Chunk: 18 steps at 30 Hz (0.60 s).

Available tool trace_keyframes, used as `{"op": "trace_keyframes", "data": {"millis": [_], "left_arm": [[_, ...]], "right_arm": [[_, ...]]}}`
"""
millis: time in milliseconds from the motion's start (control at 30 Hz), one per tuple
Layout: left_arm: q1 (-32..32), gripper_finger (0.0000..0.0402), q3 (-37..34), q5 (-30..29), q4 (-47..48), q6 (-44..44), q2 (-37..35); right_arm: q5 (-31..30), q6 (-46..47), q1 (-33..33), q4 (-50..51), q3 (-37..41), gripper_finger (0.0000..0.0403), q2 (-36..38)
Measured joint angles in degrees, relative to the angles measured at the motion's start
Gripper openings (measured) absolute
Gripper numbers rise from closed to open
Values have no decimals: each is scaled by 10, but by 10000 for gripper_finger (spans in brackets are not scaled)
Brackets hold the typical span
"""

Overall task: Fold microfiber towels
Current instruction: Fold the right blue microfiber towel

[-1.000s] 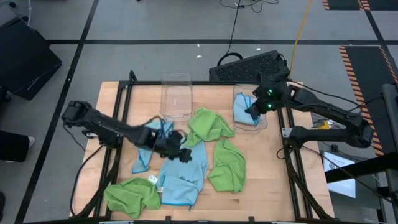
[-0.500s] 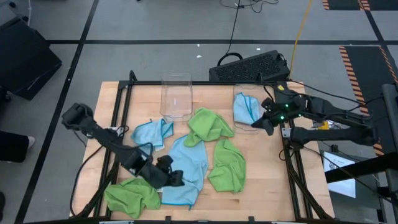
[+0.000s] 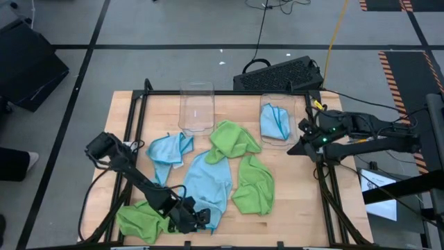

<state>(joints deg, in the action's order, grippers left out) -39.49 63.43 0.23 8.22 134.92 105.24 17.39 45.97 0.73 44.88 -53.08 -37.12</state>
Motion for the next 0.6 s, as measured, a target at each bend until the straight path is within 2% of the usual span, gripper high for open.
{"op": "trace_keyframes", "data": {"millis": [133, 300, 400, 600], "left_arm": [[1, 226, 0, 4, 25, 5, 1], [4, 253, 13, 48, 128, -7, 0], [4, 269, 24, 53, 172, -25, 0], [6, 276, 37, 49, 230, -59, -1]], "right_arm": [[-27, 14, -33, 0, 0, 2, 5], [-44, 24, -64, 0, 0, 2, 5], [-57, 28, -79, 0, 0, 2, 5], [-94, 26, -96, 0, 0, 2, 5]]}}
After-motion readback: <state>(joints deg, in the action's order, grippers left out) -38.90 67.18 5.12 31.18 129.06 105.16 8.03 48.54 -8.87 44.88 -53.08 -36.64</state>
